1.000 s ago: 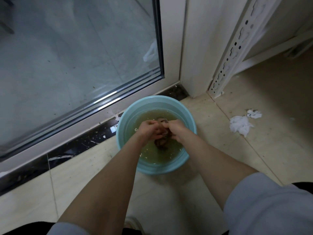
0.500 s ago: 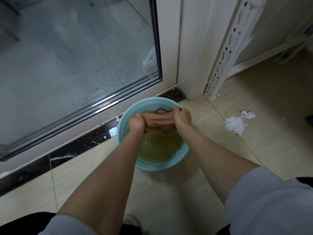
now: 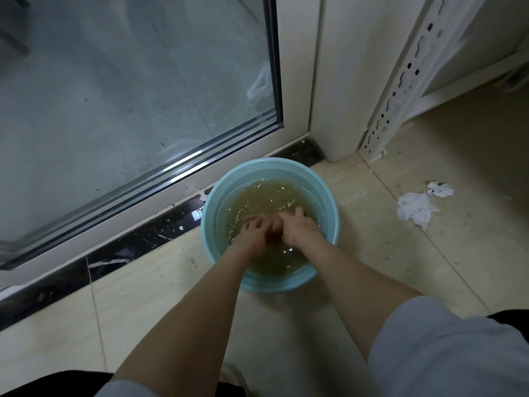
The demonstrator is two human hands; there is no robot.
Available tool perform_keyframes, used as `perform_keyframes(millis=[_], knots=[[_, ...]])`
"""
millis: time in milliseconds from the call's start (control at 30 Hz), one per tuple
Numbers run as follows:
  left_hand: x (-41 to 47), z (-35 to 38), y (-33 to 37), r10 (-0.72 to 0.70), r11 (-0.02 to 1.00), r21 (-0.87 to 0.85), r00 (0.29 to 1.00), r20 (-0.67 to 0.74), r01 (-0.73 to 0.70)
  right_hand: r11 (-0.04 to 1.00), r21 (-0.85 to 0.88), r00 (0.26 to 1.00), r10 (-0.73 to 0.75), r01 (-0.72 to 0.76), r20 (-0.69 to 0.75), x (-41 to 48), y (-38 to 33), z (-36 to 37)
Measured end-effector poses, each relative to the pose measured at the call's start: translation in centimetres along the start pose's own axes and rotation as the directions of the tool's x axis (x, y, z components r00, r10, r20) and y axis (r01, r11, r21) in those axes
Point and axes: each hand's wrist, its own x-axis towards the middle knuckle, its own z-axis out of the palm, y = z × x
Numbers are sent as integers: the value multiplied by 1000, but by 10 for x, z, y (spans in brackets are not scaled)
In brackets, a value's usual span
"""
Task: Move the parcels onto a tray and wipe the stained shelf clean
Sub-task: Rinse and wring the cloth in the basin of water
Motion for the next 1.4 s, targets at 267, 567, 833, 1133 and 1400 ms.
perform_keyframes(millis=[267, 567, 833, 1133, 1400], knots=[[4, -8, -14, -115, 993, 44, 992, 46, 113, 990, -134, 999, 35, -38, -23, 14, -1, 3], [-4, -26, -11, -54, 962, -273, 995, -89, 28, 712, 673, 948, -35, -199, 317, -3, -10, -21], [-28, -63, 20, -294, 185, -977, 942, -162, -110, 178, 982, 993, 108, -65, 46, -13, -16, -46], [-48, -76, 43, -162, 268, -963, 985, -60, -15, -89, 910, 914, -23, -405, 405, -32, 10, -40], [-51, -86, 59, -125, 156, -984, 990, 68, 87, 498, 856, 987, -135, 140, -83, -39, -3, -31]])
